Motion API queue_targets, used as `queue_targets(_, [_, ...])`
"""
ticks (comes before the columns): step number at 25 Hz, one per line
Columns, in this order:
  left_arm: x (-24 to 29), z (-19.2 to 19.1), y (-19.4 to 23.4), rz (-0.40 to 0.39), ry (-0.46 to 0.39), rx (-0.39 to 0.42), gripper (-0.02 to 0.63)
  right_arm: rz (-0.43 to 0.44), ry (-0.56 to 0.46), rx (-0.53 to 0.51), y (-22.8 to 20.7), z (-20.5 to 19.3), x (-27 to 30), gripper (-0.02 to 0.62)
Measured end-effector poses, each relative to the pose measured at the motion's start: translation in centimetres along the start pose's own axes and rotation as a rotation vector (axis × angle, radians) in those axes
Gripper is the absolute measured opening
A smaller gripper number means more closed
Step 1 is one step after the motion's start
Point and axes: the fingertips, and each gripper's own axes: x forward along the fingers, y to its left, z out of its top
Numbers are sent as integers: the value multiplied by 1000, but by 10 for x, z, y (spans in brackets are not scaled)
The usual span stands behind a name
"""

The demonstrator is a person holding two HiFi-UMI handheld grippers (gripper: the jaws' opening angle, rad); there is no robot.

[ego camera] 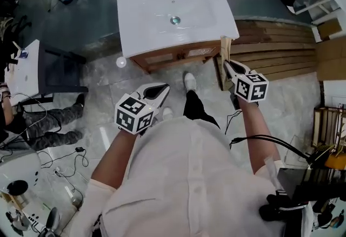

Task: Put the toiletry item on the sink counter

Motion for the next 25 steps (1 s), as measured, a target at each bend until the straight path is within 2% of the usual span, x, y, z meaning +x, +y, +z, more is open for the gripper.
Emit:
queue_targets(12, [70,105,81,156,-24,-81,6,6,33,36,-151,114,147,12])
queue_targets(17, [97,132,101,203,-21,-111,6,-29,94,46,-201,133,203,12])
queue_targets(25, [114,154,131,286,-18,-170,6,-41,181,81,-246,141,269,12])
